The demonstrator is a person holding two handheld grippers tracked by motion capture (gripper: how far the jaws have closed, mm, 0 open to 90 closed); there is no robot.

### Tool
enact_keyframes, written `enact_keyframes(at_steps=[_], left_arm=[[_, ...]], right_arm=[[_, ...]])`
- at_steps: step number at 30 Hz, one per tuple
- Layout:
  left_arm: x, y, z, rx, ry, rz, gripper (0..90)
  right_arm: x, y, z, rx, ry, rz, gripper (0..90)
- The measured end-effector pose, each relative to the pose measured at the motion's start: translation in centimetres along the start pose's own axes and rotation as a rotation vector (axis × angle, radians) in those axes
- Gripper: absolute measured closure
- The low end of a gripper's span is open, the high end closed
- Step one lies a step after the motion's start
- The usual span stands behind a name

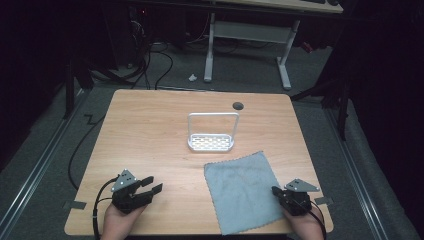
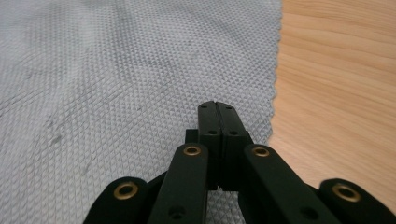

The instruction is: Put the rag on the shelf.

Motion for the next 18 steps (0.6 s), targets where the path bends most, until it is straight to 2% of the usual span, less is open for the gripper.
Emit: enact_keyframes(at_steps=[2, 3, 5, 6, 7, 10, 11, 12, 13, 14, 16, 18], left_arm=[[-0.4, 0.1, -1.0, -0.015, 0.005, 0.013, 52.1], [-0.4, 0.1, -1.0, -0.015, 0.005, 0.013, 52.8], [-1.0, 0.3, -2.1, -0.012, -0.016, 0.02, 53.4], [-1.9, 0.3, -3.7, -0.037, -0.032, 0.038, 55.7], [-1.9, 0.3, -3.7, -0.037, -0.032, 0.038, 56.8], [-3.5, 0.3, -6.2, -0.077, -0.056, 0.07, 61.7], [-4.5, 0.2, -7.5, -0.107, -0.061, 0.1, 68.0], [-4.5, 0.2, -7.5, -0.107, -0.061, 0.1, 70.9], [-5.1, 0.0, -8.0, -0.127, -0.061, 0.119, 70.9], [-6.0, -0.5, -8.9, -0.143, -0.075, 0.15, 77.3], [-6.3, -0.8, -9.2, -0.15, -0.081, 0.168, 78.4], [-6.8, -1.5, -9.6, -0.184, -0.074, 0.207, 79.8]], right_arm=[[-0.2, 0.2, 1.8, 0.027, 0.043, 0.005, 90.0], [-0.2, 0.2, 1.8, 0.027, 0.043, 0.005, 90.0], [-0.4, 0.4, 3.1, 0.065, 0.073, 0.007, 90.0], [-0.7, 0.7, 4.4, 0.097, 0.099, 0.01, 90.0], [-0.7, 0.7, 4.4, 0.097, 0.099, 0.01, 90.0], [-1.1, 1.0, 5.8, 0.129, 0.129, 0.01, 90.0], [-1.2, 1.1, 6.5, 0.145, 0.139, 0.01, 90.0], [-1.2, 1.1, 6.5, 0.145, 0.139, 0.01, 90.0], [-1.2, 1.2, 6.7, 0.152, 0.142, 0.012, 90.0], [-1.3, 1.2, 7.0, 0.158, 0.147, 0.012, 90.0], [-1.3, 1.2, 7.0, 0.161, 0.151, 0.009, 90.0], [-1.2, 1.2, 7.2, 0.161, 0.163, 0.01, 90.0]])
Point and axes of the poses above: each handheld gripper's, and its own axes: x roughly backward along the jaws, y roughly out of its top, z roughly to its left, the point moved 8 cm from there along -x, roughly forward along the jaws, and after that the axes turned 2 degrees about y, right-handed, at the moved point
